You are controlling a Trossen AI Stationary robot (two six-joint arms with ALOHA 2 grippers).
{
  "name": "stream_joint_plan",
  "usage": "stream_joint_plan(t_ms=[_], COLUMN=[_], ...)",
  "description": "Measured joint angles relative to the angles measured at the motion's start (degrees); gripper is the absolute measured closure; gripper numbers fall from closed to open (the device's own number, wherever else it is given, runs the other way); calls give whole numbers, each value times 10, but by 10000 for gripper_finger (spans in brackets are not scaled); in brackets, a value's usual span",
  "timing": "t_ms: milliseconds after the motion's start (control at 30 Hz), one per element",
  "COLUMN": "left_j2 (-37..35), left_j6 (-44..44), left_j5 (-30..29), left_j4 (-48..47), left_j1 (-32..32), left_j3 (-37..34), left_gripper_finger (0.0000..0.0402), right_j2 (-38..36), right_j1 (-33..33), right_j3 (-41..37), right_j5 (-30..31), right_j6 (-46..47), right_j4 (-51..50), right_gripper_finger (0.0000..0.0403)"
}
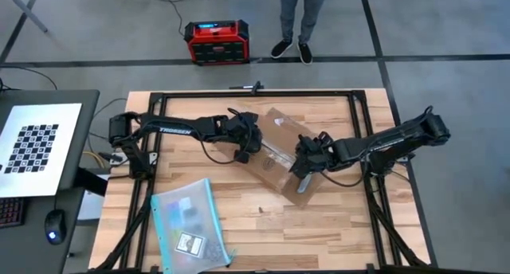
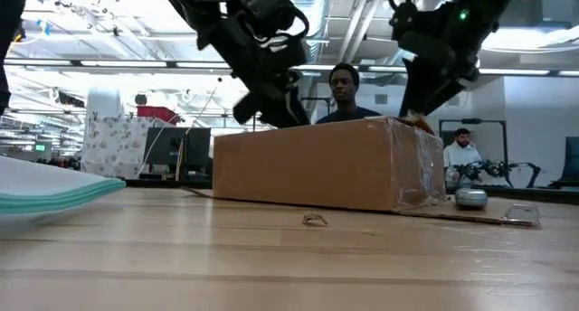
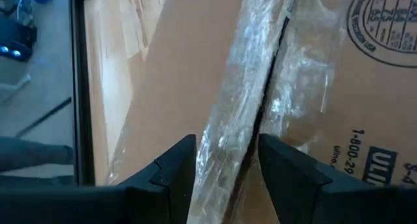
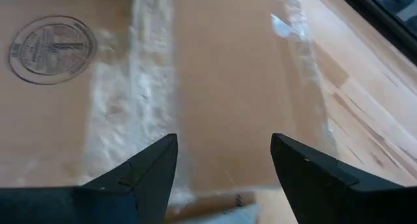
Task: Unpack boxes
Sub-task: Break down the cardboard box until it is fully flat
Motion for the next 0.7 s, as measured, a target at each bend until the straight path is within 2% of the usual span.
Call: stream_joint_plan(t_ms=[100, 267, 333, 400, 467, 567, 700], left_j2=[21, 50, 51, 52, 52, 51, 49], left_j6=[24, 35, 33, 17, 3, -25, -68], left_j5=[-5, -57, -56, -58, -56, -45, -26], left_j4=[24, 109, 109, 106, 93, 52, -47], left_j1=[0, 1, 3, 2, 4, 7, 12], left_j3=[4, 6, 10, 15, 23, 50, 122], left_gripper_finger=[253, 258, 282, 334, 381, 396, 400], right_j2=[15, 45, 59, 71, 71, 54, 7], right_j1=[5, 14, 14, 14, 14, 14, 9], right_j3=[0, 0, 1, 2, 2, 7, 40], right_j5=[0, -6, -15, -21, -18, -26, -42], right_j6=[-1, -23, -32, -34, -39, -49, -61], right_j4=[5, 37, 54, 62, 60, 52, 27], right_gripper_finger=[164, 164, 164, 164, 164, 164, 164])
